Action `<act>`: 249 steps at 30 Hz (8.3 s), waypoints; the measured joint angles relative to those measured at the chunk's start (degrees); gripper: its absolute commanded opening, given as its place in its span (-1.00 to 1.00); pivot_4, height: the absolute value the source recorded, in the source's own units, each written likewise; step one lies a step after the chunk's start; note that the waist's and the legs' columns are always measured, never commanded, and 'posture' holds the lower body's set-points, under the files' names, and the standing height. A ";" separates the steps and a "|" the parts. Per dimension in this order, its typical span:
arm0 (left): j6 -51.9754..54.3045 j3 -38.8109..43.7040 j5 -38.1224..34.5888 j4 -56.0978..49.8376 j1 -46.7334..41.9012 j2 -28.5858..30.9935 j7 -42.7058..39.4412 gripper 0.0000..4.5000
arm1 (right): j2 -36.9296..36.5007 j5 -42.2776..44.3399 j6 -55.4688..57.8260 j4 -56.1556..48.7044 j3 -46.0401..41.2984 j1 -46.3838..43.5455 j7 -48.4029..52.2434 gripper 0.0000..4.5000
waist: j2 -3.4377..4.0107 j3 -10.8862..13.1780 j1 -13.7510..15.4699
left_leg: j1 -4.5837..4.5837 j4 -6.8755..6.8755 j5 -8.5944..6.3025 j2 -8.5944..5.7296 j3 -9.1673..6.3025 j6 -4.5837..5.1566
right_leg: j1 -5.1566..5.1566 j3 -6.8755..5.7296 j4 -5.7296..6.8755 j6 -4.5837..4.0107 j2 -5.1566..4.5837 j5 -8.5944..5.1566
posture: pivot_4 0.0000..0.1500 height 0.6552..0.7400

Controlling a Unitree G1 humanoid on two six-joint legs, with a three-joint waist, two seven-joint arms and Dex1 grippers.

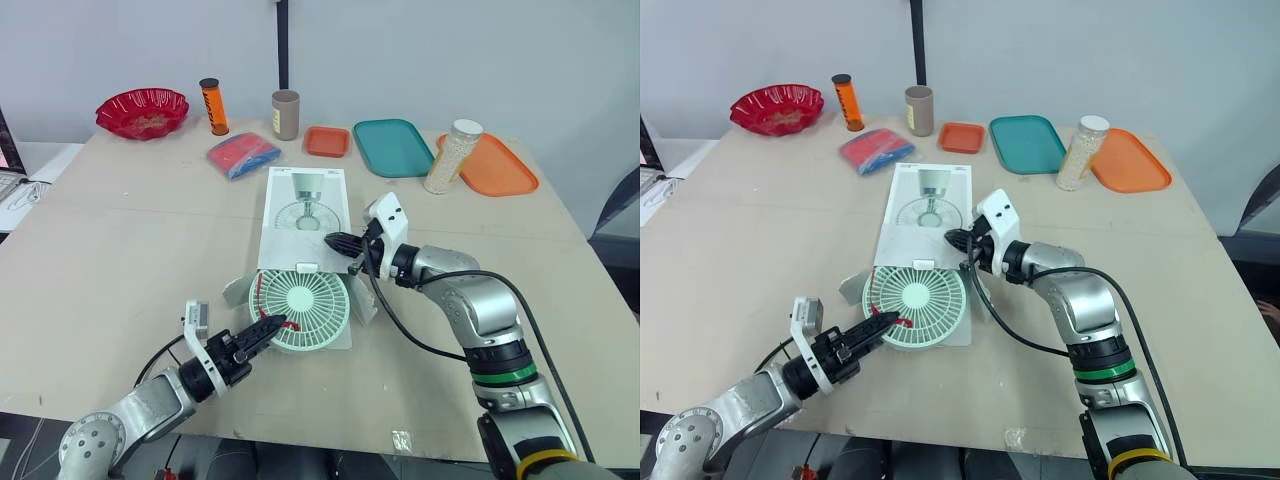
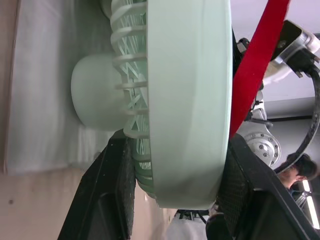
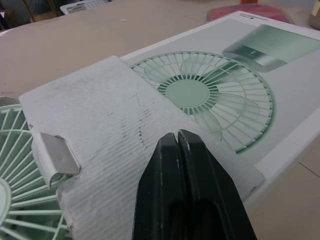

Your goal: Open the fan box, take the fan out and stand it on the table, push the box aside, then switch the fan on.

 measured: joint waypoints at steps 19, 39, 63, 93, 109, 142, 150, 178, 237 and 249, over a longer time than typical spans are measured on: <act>-0.22 0.07 1.67 0.23 1.18 2.65 -1.75 0.99 | 0.12 -0.12 -0.53 0.91 0.05 -0.51 0.29 -1.00 | 0.01 0.02 -0.01 | -0.04 -0.08 -0.01 -0.02 0.02 0.01 | -0.11 0.01 0.00 -0.01 -0.03 -0.03 | 1.00 0.97; -2.36 0.16 1.91 4.06 -4.81 -1.60 0.11 0.26 | 0.74 -0.53 -1.08 1.08 0.12 -0.51 0.02 -1.00 | -0.01 0.04 0.05 | -0.07 -0.10 0.00 -0.05 0.02 0.00 | -0.11 0.01 0.01 0.00 -0.05 -0.03 | 1.00 0.97; -0.29 0.59 -3.11 -1.84 2.68 4.09 -2.16 -0.02 | 0.83 -0.63 -1.60 1.53 0.28 -0.69 0.10 -1.00 | -0.01 0.04 0.01 | -0.06 -0.13 0.00 -0.08 0.03 0.00 | -0.40 0.01 0.01 0.00 -0.10 -0.04 | 1.00 0.97; -1.10 12.42 14.14 -2.36 11.66 15.49 -32.75 0.97 | 1.33 -0.49 -1.44 1.51 0.45 -1.12 1.56 -1.00 | -0.04 0.14 -0.09 | -0.09 -0.30 0.00 -0.07 0.12 0.00 | -0.63 0.03 0.03 -0.10 -0.15 -0.12 | 1.00 0.97; -34.45 10.20 63.56 -7.24 16.91 16.29 -52.59 0.97 | 1.09 0.47 0.00 -0.20 0.40 -1.45 2.75 -1.00 | -0.14 0.34 -0.12 | -0.11 -0.43 0.01 -0.11 0.27 0.02 | -0.74 0.05 0.04 -0.16 -0.33 -0.17 | 1.00 0.97; -125.21 11.69 126.44 32.77 -4.29 15.97 -28.55 0.97 | 0.18 -0.08 -2.48 2.14 0.80 -2.38 5.06 -1.00 | -0.15 0.34 -0.08 | -0.11 -0.43 0.07 -0.10 0.56 0.21 | -0.57 -0.01 0.20 -0.10 -0.50 -0.06 | 1.00 0.97; -132.89 14.67 141.66 33.86 -9.82 12.56 -18.06 0.97 | -0.21 -0.15 -2.08 1.74 0.80 -2.33 4.89 -1.00 | -0.15 0.32 -0.06 | -0.10 -0.38 0.07 -0.09 0.61 0.21 | -0.56 -0.02 0.28 -0.13 -0.51 0.04 | 1.00 0.97; -126.74 1.00 169.53 31.12 -17.43 15.11 16.29 0.97 | -4.99 4.57 1.72 -8.59 -0.67 3.07 6.73 -1.00 | -0.18 0.25 0.14 | -0.08 -0.19 0.07 -0.13 0.59 0.23 | -0.47 -0.04 0.51 -0.10 -0.54 0.07 | 1.00 0.97; -108.51 -33.45 175.25 37.97 -33.43 26.90 42.84 -0.10 | -28.70 18.48 -8.51 -28.00 -15.75 36.12 25.78 1.00 | -0.18 0.06 1.51 | 0.15 0.21 0.04 -0.38 0.09 0.29 | 0.25 -0.40 0.53 0.11 -0.59 -0.05 | 1.00 0.97; -109.16 -34.05 172.62 38.17 -33.95 27.17 41.01 -0.13 | -28.34 17.25 -9.46 -27.98 -13.15 35.31 24.99 1.00 | -0.18 0.05 1.52 | 0.15 0.25 0.04 -0.39 0.03 0.29 | 0.31 -0.47 0.53 0.11 -0.60 -0.05 | 1.00 0.97</act>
